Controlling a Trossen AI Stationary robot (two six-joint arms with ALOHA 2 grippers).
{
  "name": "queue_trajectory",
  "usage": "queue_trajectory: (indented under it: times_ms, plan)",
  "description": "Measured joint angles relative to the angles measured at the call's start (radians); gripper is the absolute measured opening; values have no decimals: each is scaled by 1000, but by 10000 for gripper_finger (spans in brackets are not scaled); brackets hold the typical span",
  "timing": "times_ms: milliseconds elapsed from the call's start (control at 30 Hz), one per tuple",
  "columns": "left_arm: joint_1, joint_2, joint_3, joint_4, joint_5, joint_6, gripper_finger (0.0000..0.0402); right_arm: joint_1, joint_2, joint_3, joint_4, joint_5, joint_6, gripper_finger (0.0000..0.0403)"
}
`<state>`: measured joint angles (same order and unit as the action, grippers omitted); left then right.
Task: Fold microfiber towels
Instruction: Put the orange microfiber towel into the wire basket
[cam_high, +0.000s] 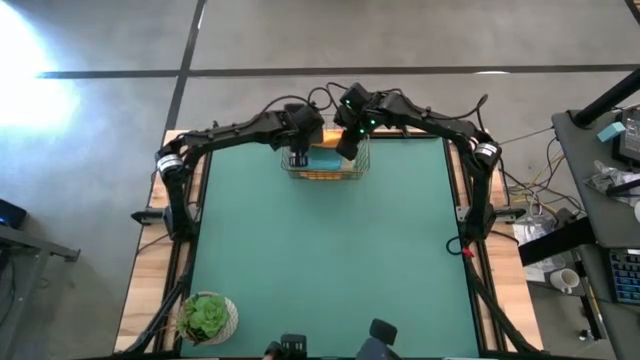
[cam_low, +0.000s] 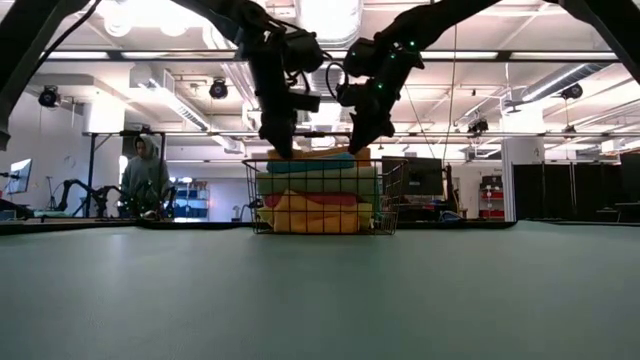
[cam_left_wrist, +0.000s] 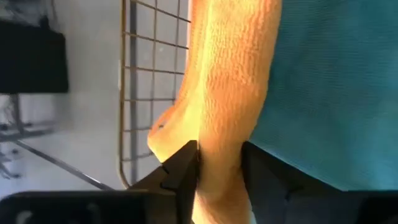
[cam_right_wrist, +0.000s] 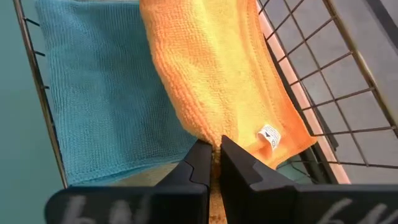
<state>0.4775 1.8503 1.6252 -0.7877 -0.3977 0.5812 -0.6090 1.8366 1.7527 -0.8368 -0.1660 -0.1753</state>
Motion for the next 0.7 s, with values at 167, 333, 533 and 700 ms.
queue_trajectory:
  times_ms: [167,333,533,700]
  plan:
    - [-21,-20,47,-114,6,-125,128,2,0,0,-7,-76,0,9]
    - [-33,-85,56,-151,113,-188,130,20,0,-4,-36,-78,-15,9]
    - [-35,-173,59,-147,166,-243,130,50,0,-6,-42,-78,-56,21]
    - [-35,-244,57,-145,166,-289,130,60,0,-6,-43,-74,-62,71]
